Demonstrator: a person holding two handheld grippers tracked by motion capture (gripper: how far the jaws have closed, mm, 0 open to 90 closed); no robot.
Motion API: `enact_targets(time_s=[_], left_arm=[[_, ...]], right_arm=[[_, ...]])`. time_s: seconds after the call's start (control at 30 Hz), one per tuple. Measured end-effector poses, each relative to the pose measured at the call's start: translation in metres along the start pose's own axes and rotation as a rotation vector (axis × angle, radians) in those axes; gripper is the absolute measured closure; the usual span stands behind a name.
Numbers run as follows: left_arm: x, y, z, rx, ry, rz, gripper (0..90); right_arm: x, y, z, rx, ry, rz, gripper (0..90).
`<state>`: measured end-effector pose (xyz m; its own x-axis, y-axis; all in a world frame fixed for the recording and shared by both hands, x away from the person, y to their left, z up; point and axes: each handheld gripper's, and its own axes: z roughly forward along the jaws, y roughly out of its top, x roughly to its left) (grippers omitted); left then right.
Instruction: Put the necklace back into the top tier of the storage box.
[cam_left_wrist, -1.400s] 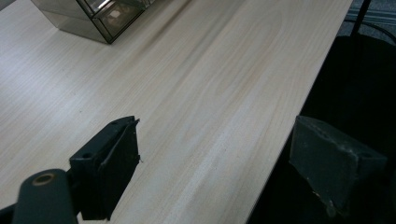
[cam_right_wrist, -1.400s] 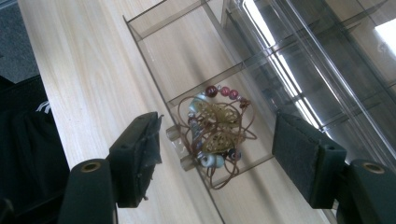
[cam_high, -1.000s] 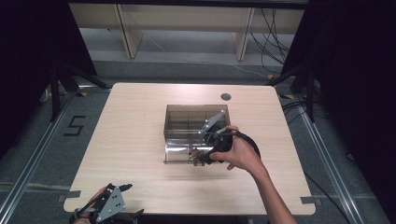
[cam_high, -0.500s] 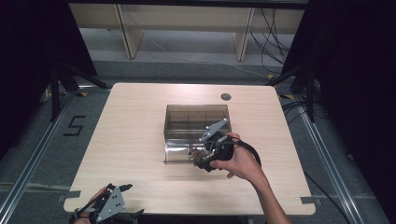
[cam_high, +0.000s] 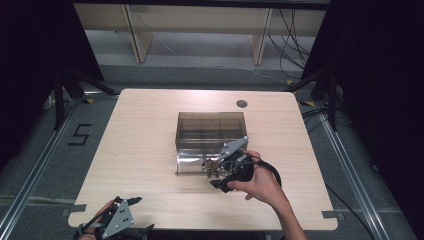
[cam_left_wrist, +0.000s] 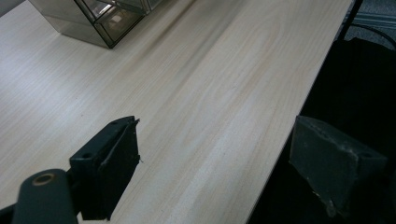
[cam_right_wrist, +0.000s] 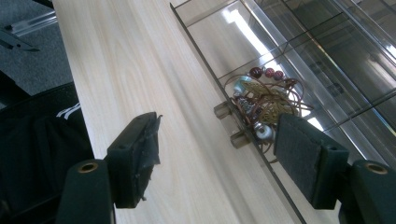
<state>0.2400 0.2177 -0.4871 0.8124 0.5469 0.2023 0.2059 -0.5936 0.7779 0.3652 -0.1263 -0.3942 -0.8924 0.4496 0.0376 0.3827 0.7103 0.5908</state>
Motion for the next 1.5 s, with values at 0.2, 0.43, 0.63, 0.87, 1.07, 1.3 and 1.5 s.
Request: enact_targets(time_s=[0.2,0.43,0.63,0.87,1.07,1.3,1.5], left_arm=[[-0.001,0.0,0.0,0.007,-0.003,0.003,15.1],[-0.001,0.001,-0.001,0.013,-0.002,0.005,15.1],[-0.002,0.0,0.0,0.001,0.0,-0.013,15.1],[-0.001,-0.001,0.002,-0.003,0.005,-0.008,15.1],[-0.002,-0.002,0.003,-0.014,0.01,-0.013,15.1],[-0.002,-0.002,0.003,-0.015,0.011,-0.014,15.1],[0.0,-0.002,0.002,-0.001,0.013,0.001,15.1]], right_arm=[[0.003,-0.005,-0.002,0.006,0.007,0.006,31.9],[0.003,-0.015,-0.004,-0.001,-0.007,0.018,31.6],[0.005,-0.021,-0.006,-0.003,-0.009,0.019,31.5],[0.008,-0.027,-0.008,0.008,-0.008,0.028,31.5],[0.009,-0.033,-0.005,-0.002,0.006,0.015,31.5],[0.011,-0.037,-0.006,0.003,-0.002,0.011,31.5],[0.012,-0.041,-0.003,0.001,0.016,0.009,31.4]])
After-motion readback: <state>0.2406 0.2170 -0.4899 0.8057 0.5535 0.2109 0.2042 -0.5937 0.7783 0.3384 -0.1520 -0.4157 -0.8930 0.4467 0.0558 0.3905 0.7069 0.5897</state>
